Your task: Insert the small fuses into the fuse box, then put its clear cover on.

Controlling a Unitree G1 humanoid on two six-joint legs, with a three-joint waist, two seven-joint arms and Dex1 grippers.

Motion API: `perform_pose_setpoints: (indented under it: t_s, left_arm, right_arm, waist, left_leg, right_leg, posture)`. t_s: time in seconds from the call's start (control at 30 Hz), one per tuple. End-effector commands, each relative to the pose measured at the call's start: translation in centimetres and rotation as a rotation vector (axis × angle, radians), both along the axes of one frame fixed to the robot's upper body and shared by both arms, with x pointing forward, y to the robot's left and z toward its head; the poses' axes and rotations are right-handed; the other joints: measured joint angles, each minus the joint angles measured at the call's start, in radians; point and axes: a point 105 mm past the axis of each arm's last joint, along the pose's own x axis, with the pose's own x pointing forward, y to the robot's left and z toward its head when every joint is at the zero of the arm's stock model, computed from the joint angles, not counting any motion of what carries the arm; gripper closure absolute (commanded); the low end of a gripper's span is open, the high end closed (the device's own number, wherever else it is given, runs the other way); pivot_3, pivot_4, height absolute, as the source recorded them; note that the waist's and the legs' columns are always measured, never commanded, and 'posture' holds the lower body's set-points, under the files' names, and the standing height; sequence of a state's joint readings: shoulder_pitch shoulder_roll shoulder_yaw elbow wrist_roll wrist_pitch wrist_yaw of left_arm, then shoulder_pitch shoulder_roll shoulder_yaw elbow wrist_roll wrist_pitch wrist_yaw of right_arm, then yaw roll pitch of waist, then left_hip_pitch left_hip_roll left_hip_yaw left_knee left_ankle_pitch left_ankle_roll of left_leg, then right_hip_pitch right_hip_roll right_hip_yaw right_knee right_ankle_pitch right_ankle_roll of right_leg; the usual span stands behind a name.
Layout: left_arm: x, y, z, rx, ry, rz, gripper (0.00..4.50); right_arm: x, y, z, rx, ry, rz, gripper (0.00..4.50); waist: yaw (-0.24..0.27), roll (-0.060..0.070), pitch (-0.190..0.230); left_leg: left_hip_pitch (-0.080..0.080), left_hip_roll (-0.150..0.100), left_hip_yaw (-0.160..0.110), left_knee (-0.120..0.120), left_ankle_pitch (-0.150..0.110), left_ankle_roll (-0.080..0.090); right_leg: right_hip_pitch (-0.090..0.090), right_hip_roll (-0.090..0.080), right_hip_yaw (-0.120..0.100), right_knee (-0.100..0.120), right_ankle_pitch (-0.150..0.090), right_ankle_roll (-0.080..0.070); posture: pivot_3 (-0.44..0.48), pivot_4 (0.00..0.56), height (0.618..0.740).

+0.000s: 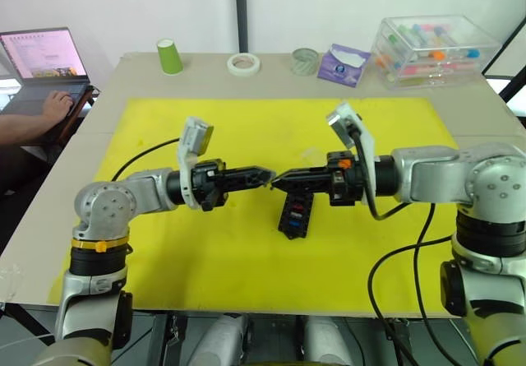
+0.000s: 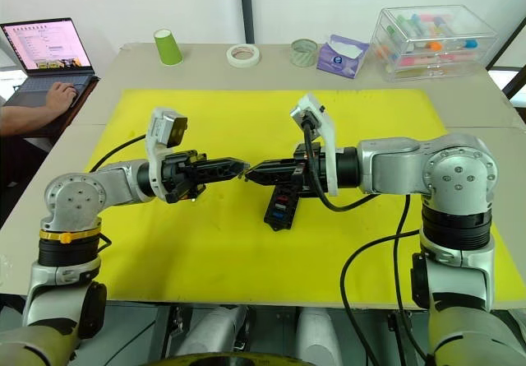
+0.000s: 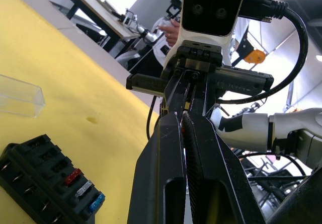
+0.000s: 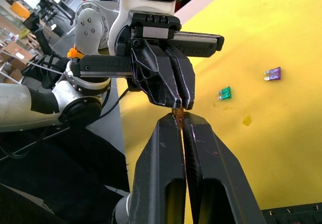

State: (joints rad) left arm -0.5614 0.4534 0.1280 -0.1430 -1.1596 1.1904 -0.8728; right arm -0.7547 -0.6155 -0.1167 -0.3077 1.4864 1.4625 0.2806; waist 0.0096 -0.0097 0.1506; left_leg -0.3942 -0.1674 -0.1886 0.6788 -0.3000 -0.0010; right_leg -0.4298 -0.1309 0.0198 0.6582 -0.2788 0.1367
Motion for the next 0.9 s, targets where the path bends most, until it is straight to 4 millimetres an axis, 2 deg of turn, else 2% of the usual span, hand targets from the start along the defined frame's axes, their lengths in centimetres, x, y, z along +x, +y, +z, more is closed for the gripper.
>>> perform_pose_setpoints:
  t_s: [0.03,0.13,0.23,0.43,0.53,0.6,0.73,0.9]
  left_arm:
    - [-0.7,-0.2,0.7,0.005,-0.042,-0.033,4.5]
    - [-0.5,-0.2,0.6,0.016,-0.052,-0.014,4.5]
    - [-0.5,0.0,0.7,0.014,-0.038,-0.019,3.77]
    - [-0.7,0.9,0.6,0.015,-0.023,0.0,1.67]
    - [-1.3,1.3,-0.2,0.074,-0.053,0.0,0.63]
    - [-2.2,1.6,-1.6,0.186,-0.17,-0.001,0.07]
    - [-3.3,1.0,-3.0,0.287,-0.39,-0.04,0.07]
    - [-2.1,-0.6,-4.7,0.352,-0.71,0.022,0.07]
  right_arm:
    - [-0.1,-0.1,0.8,0.023,-0.031,-0.001,4.47]
    - [-0.1,-0.1,0.9,0.02,-0.033,-0.004,4.47]
    - [-0.1,-0.2,0.9,0.014,-0.035,-0.008,4.5]
    - [0.0,-0.7,0.8,-0.011,-0.045,-0.028,4.5]
    - [0.1,-1.2,0.5,-0.049,-0.061,-0.044,4.5]
    - [0.4,-2.0,0.1,-0.136,-0.109,-0.078,4.5]
    - [1.0,-2.9,-1.1,-0.299,-0.214,-0.103,4.5]
    - [1.6,-3.2,-2.0,-0.383,-0.291,-0.094,4.5]
  waist:
    - [0.0,0.0,0.0]
    - [0.0,0.0,0.0]
    - [0.001,0.0,0.0]
    - [0.001,0.0,0.0]
    - [-0.001,0.0,0.0]
    - [-0.003,0.0,0.0]
    - [0.004,0.002,0.001]
    - [0.006,0.002,0.001]
  left_leg:
    - [0.0,0.0,0.0,0.0,0.0,0.0]
    - [0.0,0.0,0.0,0.0,0.0,0.0]
    - [0.0,0.0,0.0,0.0,0.0,0.0]
    - [0.0,0.0,0.0,0.0,0.0,0.0]
    - [0.0,0.0,0.0,-0.001,0.0,0.0]
    - [0.0,0.0,0.0,-0.001,0.0,0.0]
    - [0.0,0.0,0.001,-0.003,0.0,0.0]
    - [0.001,0.0,0.002,-0.003,0.0,0.0]
  right_leg:
    - [0.0,0.0,0.0,0.0,0.0,0.0]
    - [0.0,0.0,0.0,0.0,0.0,0.0]
    - [0.0,0.0,0.0,0.0,0.0,0.0]
    - [0.0,0.0,0.0,0.0,0.0,0.0]
    - [0.0,0.0,0.0,-0.001,0.0,0.0]
    - [0.0,0.0,0.0,-0.001,0.0,0.0]
    - [0.0,0.0,0.001,-0.003,0.0,0.0]
    - [0.002,0.0,0.0,-0.007,0.002,0.0]
  posture:
    - [0.0,0.15,0.74]
    - [0.0,0.15,0.74]
    - [0.0,0.15,0.74]
    - [0.0,0.15,0.74]
    - [0.0,0.15,0.74]
    - [0.0,0.15,0.74]
    - [0.0,0.15,0.74]
    - [0.0,0.15,0.74]
